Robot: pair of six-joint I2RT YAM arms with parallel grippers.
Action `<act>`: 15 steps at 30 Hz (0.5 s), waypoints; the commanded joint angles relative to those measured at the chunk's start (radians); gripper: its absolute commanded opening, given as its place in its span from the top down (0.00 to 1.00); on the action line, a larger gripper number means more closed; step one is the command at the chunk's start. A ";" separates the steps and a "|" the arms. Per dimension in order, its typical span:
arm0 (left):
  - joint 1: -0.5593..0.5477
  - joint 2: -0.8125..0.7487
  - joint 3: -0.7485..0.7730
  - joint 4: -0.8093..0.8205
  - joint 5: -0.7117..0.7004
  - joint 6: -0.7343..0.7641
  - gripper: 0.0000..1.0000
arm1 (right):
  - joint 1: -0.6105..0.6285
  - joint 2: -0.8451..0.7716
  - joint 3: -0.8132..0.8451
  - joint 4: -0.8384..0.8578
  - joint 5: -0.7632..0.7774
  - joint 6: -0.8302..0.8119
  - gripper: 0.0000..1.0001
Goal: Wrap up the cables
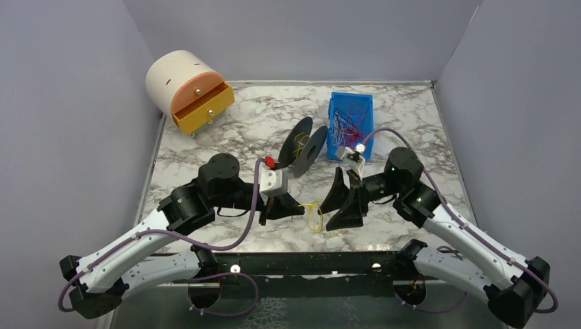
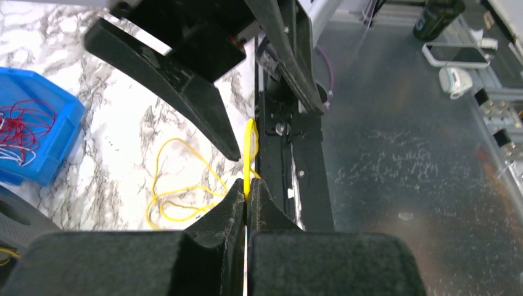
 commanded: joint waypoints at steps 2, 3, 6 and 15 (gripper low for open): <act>-0.003 -0.047 -0.045 0.155 -0.035 -0.127 1.00 | 0.006 -0.141 -0.188 0.255 0.173 0.020 0.26; -0.003 -0.051 -0.052 0.175 -0.034 -0.142 1.00 | 0.006 -0.162 -0.224 0.308 0.195 0.026 0.26; -0.003 -0.050 -0.062 0.204 -0.037 -0.182 1.00 | 0.006 -0.204 -0.310 0.453 0.244 0.040 0.26; -0.003 -0.058 -0.096 0.268 -0.085 -0.247 1.00 | 0.007 -0.147 -0.428 0.753 0.281 0.079 0.28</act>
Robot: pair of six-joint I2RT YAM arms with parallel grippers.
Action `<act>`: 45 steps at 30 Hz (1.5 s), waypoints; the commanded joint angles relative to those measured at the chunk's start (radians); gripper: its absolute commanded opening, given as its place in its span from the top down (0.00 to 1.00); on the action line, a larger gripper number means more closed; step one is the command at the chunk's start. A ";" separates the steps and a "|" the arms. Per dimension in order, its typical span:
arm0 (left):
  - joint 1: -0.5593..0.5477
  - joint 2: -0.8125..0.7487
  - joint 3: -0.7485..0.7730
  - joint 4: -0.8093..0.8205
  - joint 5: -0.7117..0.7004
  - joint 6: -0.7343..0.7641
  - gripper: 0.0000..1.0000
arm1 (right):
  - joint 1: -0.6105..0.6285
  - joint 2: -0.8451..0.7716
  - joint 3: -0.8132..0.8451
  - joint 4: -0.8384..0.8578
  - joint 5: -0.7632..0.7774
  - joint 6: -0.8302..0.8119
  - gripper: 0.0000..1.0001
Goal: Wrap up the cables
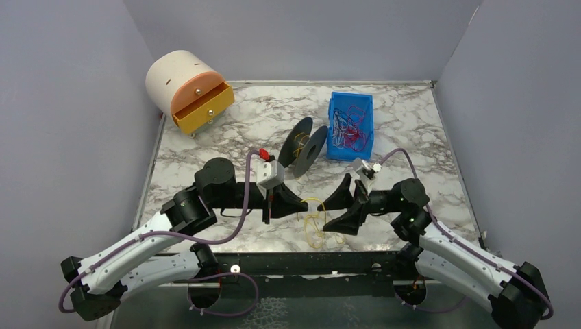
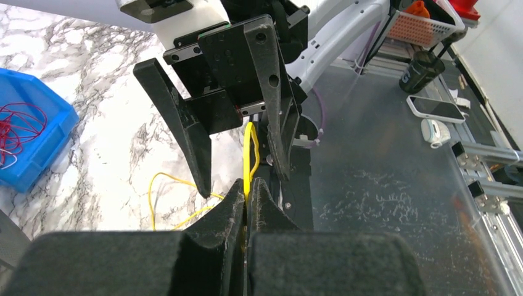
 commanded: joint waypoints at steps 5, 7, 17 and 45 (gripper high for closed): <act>-0.003 -0.014 -0.011 0.079 -0.105 -0.066 1.00 | 0.010 0.047 -0.027 0.248 0.045 0.028 0.33; -0.003 -0.016 -0.012 0.084 -0.131 -0.072 1.00 | 0.011 0.049 -0.028 0.247 0.047 0.025 0.39; -0.004 -0.021 0.006 0.075 -0.242 -0.080 1.00 | 0.011 -0.023 0.023 0.144 0.128 -0.021 0.99; -0.003 0.033 0.204 -0.125 -1.041 0.075 0.23 | 0.011 0.129 0.582 -0.617 0.533 -0.046 0.99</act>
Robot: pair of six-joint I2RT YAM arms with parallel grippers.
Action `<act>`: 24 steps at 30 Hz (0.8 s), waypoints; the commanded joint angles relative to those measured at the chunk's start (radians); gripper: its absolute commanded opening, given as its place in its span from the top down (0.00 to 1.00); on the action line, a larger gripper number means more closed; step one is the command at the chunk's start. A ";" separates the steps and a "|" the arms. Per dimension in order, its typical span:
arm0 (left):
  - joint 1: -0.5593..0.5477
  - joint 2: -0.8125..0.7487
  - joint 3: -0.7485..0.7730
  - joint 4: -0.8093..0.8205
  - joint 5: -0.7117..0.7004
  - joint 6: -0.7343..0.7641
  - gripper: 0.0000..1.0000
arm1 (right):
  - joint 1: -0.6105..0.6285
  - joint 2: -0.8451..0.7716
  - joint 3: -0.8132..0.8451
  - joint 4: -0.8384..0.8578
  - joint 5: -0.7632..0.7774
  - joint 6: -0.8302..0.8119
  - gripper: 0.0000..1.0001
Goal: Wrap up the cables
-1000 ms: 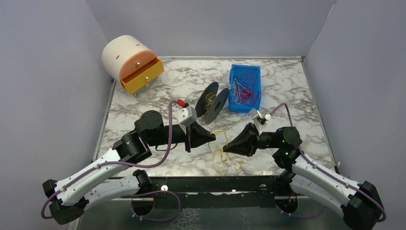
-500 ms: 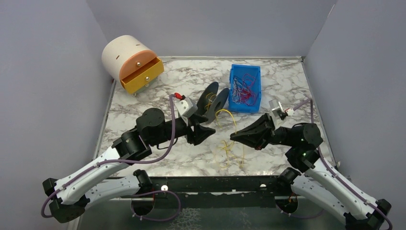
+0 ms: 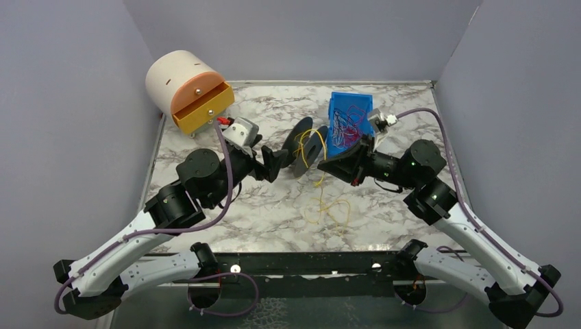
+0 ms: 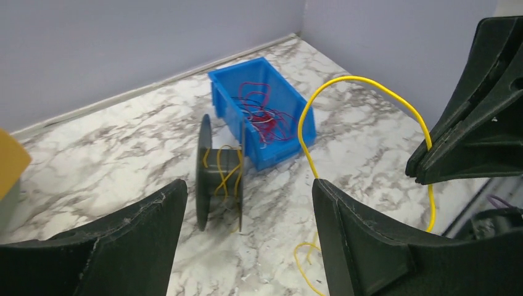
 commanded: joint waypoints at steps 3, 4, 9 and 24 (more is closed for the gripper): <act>-0.002 0.062 0.021 -0.017 -0.268 0.085 0.20 | 0.006 0.083 0.066 -0.143 0.218 0.108 0.99; 0.002 0.075 0.021 -0.008 -0.277 0.092 0.19 | 0.007 0.099 0.068 -0.143 0.230 0.133 0.99; 0.062 0.150 0.039 0.021 -0.209 0.098 0.18 | 0.007 0.174 0.057 -0.102 0.236 0.242 0.99; 0.394 0.401 0.153 0.057 0.186 0.036 0.18 | 0.006 0.300 -0.015 0.144 0.335 0.599 0.99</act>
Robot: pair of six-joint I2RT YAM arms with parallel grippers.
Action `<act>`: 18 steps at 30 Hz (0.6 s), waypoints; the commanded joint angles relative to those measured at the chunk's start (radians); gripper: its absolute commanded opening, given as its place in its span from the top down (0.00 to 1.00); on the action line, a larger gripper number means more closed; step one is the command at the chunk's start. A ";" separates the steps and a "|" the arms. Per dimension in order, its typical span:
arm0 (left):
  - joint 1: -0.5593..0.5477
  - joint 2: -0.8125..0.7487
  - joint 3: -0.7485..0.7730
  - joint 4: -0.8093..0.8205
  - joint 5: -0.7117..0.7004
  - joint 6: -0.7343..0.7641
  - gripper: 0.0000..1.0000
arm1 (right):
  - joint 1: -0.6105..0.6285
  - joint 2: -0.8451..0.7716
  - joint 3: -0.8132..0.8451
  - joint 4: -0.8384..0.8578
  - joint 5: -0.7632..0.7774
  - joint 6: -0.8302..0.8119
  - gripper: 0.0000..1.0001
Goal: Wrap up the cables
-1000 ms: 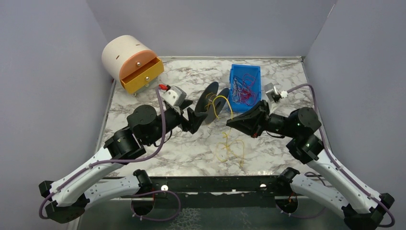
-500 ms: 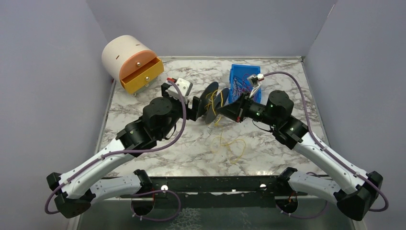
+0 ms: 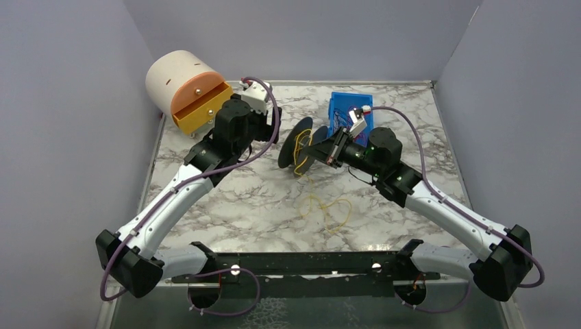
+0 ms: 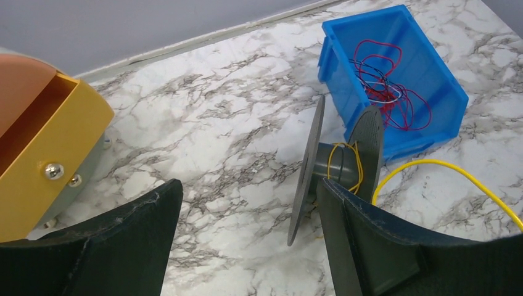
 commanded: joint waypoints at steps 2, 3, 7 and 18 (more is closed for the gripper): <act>0.055 0.064 0.062 0.042 0.184 -0.016 0.18 | 0.006 0.044 -0.015 0.148 0.063 0.164 0.99; 0.057 0.075 0.067 0.042 0.197 -0.010 0.18 | 0.006 0.052 -0.013 0.152 0.073 0.180 0.99; 0.076 0.097 0.061 0.057 0.262 0.010 0.18 | 0.007 0.075 -0.002 0.143 0.125 0.232 0.99; 0.096 0.128 -0.058 0.158 0.441 0.037 0.19 | 0.006 0.124 -0.008 0.194 0.205 0.289 0.99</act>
